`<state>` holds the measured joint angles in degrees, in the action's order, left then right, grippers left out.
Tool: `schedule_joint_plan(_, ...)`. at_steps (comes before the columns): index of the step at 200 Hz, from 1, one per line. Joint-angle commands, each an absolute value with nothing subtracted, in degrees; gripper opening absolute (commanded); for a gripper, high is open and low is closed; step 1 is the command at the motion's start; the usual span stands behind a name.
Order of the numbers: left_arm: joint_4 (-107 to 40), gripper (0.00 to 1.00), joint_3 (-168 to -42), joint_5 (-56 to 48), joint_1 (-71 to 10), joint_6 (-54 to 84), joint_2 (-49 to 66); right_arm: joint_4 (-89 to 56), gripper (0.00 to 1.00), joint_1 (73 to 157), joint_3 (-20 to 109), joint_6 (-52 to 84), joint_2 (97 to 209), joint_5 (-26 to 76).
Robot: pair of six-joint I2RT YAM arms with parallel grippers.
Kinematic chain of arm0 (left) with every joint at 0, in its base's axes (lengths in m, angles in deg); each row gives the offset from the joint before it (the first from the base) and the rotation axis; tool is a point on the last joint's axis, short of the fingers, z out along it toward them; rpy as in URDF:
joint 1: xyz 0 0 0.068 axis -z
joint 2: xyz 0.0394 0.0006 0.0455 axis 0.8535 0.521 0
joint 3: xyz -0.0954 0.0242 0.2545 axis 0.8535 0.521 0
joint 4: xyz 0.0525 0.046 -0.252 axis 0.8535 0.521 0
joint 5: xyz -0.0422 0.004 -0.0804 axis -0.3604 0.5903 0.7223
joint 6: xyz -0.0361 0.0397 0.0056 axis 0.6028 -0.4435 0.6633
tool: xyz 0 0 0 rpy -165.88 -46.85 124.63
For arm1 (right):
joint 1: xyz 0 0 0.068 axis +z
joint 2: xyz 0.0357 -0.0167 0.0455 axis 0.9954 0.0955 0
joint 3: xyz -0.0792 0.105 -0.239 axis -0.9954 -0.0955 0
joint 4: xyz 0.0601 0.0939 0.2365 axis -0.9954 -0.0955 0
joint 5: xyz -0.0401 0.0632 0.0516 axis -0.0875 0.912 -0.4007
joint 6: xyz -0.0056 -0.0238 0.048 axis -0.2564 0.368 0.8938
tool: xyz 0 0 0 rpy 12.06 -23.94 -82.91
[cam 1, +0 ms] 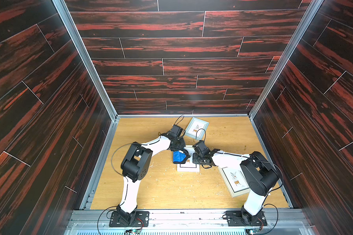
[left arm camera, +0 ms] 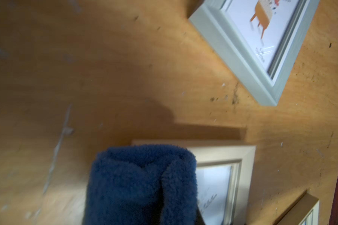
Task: Wipe the picture frame with a cloth
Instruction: Wipe the dirt from the picture frame.
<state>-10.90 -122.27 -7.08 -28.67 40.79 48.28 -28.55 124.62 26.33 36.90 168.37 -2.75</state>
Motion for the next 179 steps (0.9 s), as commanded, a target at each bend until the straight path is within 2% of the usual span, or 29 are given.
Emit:
schedule_joint_plan(1,-7.9,0.0,-128.6,-5.4,-27.9,39.4,52.7,-31.0,0.01,125.0,25.1,36.3,168.8,-2.0)
schedule_joint_plan(34,-7.5,0.0,-128.9,-3.5,-24.5,39.7,54.1,-31.2,0.01,124.9,25.4,36.5,168.6,-2.0)
schedule_joint_plan(53,-12.2,0.0,-121.2,-3.4,-24.5,42.1,50.5,-31.3,0.01,124.9,25.3,36.3,168.3,-2.2)
schedule_joint_plan(107,-13.7,0.0,-102.6,-3.6,-23.0,43.3,36.5,-31.2,0.01,125.0,25.0,36.3,168.4,-2.6)
schedule_joint_plan(156,-13.9,0.0,-112.7,-3.3,-28.6,42.7,42.9,-31.4,0.01,125.0,25.3,36.4,167.9,-2.6)
schedule_joint_plan(179,-10.9,0.0,-116.9,-4.1,-28.7,41.5,45.1,-31.9,0.01,125.0,25.2,36.3,167.7,-3.4)
